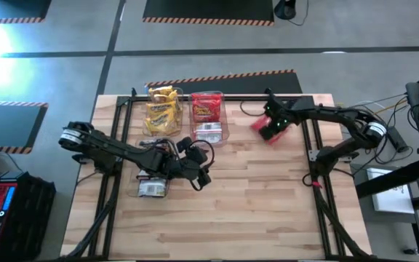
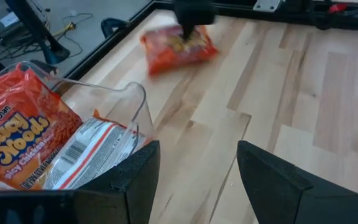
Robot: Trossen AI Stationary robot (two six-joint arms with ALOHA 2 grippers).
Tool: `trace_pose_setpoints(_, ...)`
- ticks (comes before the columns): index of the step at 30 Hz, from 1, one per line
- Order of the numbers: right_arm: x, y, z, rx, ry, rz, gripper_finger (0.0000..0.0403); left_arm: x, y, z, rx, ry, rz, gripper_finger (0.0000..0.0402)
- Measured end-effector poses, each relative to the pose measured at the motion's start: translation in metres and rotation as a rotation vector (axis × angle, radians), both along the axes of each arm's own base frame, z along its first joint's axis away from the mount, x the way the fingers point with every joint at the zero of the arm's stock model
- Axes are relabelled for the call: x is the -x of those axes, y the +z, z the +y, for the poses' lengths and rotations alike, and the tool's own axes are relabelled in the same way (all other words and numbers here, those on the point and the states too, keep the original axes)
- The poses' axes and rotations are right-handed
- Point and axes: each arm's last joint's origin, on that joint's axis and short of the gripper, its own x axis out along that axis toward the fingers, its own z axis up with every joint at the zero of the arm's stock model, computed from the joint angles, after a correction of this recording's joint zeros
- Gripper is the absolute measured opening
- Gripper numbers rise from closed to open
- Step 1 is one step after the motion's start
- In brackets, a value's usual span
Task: Sort Maruchan noodles
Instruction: Put the orange noodle pack into the top right transparent bin
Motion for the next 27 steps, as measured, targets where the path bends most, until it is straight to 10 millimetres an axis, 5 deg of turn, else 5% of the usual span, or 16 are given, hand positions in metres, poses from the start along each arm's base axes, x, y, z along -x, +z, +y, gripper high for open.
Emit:
trace_pose_setpoints(12,-0.031,0.011,0.067,-0.368,0.324,-0.233,0.0009,-0.027,-0.029,0.006,-0.027,0.004,-0.027,0.0197)
trace_pose_setpoints(19,-0.033,0.032,0.09,-0.335,0.374,-0.309,0.0009,-0.05,-0.041,0.027,0.061,-0.051,-0.143,0.0197)
trace_pose_setpoints(27,-0.04,0.026,0.093,0.027,0.3,-0.135,0.0009,-0.071,-0.074,0.032,0.188,-0.008,-0.287,0.0197)
